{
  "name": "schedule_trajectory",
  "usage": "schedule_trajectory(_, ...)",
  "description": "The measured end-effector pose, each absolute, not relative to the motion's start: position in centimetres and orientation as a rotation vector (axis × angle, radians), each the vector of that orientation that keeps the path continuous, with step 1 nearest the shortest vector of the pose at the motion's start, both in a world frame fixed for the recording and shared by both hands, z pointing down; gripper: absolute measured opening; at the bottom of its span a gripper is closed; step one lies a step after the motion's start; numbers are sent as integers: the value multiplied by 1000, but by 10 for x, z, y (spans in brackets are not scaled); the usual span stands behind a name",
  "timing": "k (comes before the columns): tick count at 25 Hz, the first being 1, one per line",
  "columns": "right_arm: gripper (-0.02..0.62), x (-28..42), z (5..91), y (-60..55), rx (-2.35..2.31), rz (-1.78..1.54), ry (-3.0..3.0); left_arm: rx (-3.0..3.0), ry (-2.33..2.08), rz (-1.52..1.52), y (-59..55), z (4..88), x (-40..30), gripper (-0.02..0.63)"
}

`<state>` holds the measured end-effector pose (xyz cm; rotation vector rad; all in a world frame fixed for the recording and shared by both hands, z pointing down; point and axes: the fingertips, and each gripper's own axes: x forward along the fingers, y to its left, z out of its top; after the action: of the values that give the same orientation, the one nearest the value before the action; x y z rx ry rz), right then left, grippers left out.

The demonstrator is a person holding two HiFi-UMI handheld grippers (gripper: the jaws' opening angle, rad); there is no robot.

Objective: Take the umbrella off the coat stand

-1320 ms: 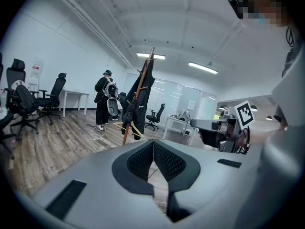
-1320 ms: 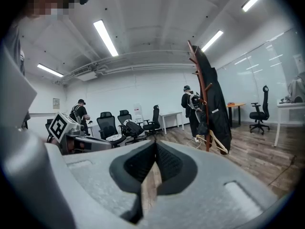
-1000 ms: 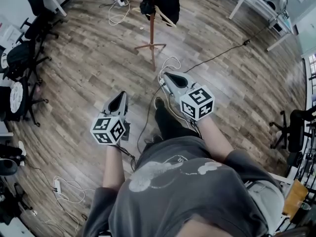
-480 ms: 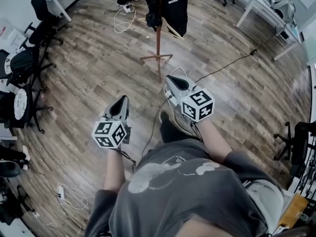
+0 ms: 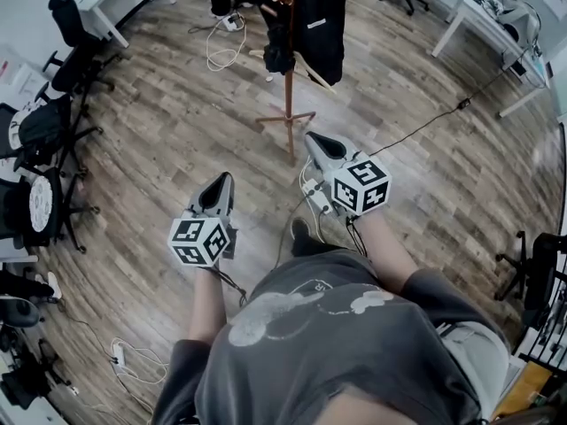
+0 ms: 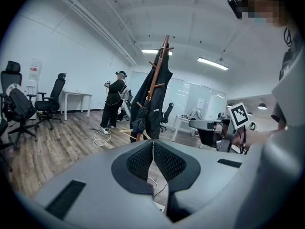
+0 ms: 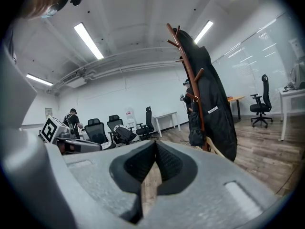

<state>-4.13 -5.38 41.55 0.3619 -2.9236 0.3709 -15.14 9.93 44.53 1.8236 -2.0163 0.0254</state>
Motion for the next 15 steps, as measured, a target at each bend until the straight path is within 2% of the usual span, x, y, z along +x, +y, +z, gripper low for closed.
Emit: schedule_trajectory(15,-2,-83,421,-182,359,411,-2934,1848,-2033,85,-32,434,-198,9)
